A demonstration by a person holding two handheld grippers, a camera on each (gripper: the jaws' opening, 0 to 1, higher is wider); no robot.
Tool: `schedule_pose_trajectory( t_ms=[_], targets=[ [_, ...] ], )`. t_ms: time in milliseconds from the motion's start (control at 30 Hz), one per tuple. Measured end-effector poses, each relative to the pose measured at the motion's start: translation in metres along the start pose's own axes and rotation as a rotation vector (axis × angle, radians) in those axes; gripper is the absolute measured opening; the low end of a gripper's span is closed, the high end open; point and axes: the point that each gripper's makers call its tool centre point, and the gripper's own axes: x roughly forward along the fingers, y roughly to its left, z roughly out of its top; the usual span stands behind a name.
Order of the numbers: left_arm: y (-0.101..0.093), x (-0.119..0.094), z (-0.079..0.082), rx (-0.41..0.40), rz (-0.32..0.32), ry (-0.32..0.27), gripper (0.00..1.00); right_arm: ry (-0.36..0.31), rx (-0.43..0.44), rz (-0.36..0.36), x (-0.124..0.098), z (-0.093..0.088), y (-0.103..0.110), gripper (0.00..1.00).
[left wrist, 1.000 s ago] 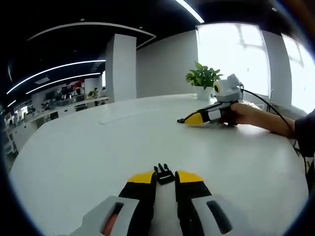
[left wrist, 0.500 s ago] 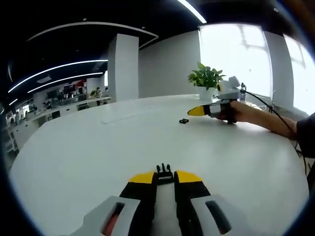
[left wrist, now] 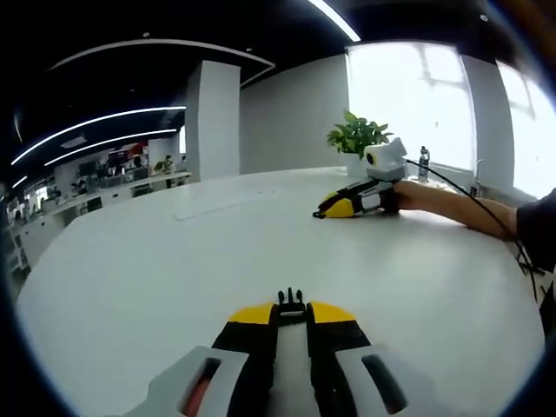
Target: Snap the two parts of the plastic buckle together until the buckle closes and remains connected.
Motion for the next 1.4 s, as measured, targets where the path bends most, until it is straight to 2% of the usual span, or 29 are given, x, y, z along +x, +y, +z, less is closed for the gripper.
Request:
schedule_pose_trajectory(
  t_ms=[233,867,1200,1400],
  targets=[
    [-0.006,0.001,0.0,0.03,-0.029,-0.001,0.13,-0.021,-0.002,0.083,0.0,0.001,0.012,0.24],
    [-0.01,-0.007,0.002,0.051,-0.043,-0.007,0.12,-0.023,-0.016,0.076,0.0,0.001,0.012,0.14],
    [-0.008,-0.011,0.004,0.054,-0.041,-0.021,0.12,-0.024,-0.025,0.065,0.0,0.001,0.01,0.14],
    [-0.008,-0.014,0.003,0.066,-0.04,-0.02,0.12,-0.045,0.001,0.068,-0.003,0.005,0.011,0.13]
  ],
)
